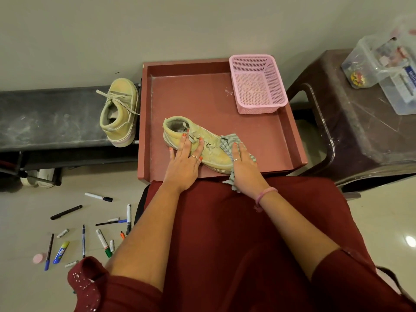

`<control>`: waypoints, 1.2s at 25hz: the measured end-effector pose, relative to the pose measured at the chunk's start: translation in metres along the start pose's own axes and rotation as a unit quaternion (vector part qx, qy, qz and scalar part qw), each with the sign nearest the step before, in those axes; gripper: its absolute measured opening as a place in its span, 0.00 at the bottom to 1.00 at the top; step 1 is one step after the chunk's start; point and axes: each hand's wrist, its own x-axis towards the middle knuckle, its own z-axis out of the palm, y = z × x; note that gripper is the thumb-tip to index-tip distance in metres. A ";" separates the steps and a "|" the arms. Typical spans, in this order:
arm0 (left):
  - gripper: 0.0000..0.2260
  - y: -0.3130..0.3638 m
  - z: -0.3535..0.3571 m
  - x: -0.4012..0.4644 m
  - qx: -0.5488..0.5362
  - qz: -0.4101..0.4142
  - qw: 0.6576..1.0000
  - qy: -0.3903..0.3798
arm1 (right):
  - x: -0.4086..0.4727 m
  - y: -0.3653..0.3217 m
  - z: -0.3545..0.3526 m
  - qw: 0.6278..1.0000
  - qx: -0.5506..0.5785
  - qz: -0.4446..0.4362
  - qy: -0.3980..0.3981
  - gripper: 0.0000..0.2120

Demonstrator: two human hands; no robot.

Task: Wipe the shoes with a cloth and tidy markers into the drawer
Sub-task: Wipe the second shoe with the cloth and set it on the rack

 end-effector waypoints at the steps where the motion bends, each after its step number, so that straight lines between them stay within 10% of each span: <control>1: 0.24 0.000 -0.001 0.001 -0.001 0.002 1.000 -0.003 | -0.004 0.000 0.003 1.000 -0.022 0.001 0.002 0.36; 9: 0.29 -0.028 -0.041 0.029 0.086 0.071 0.991 -0.071 | -0.025 -0.011 0.002 0.985 0.164 -0.002 -0.050 0.33; 12: 0.29 0.001 -0.045 0.019 -0.116 -0.031 0.992 0.025 | -0.020 0.000 -0.010 0.935 0.352 0.017 -0.025 0.17; 16: 0.37 0.050 -0.016 -0.019 -0.437 -0.235 0.860 0.124 | -0.009 0.017 -0.023 0.844 0.526 0.090 0.057 0.22; 19: 0.39 0.057 -0.004 -0.023 -0.421 -0.216 0.874 0.110 | 0.014 0.006 -0.030 0.904 0.400 0.019 0.146 0.27; 23: 0.40 0.058 0.001 -0.026 -0.381 -0.201 0.896 0.105 | 0.046 -0.036 -0.003 0.992 0.112 -0.062 0.000 0.41; 30: 0.42 0.058 0.003 -0.026 -0.359 -0.191 0.910 0.076 | 0.012 -0.009 0.003 0.989 -0.027 -0.142 -0.042 0.33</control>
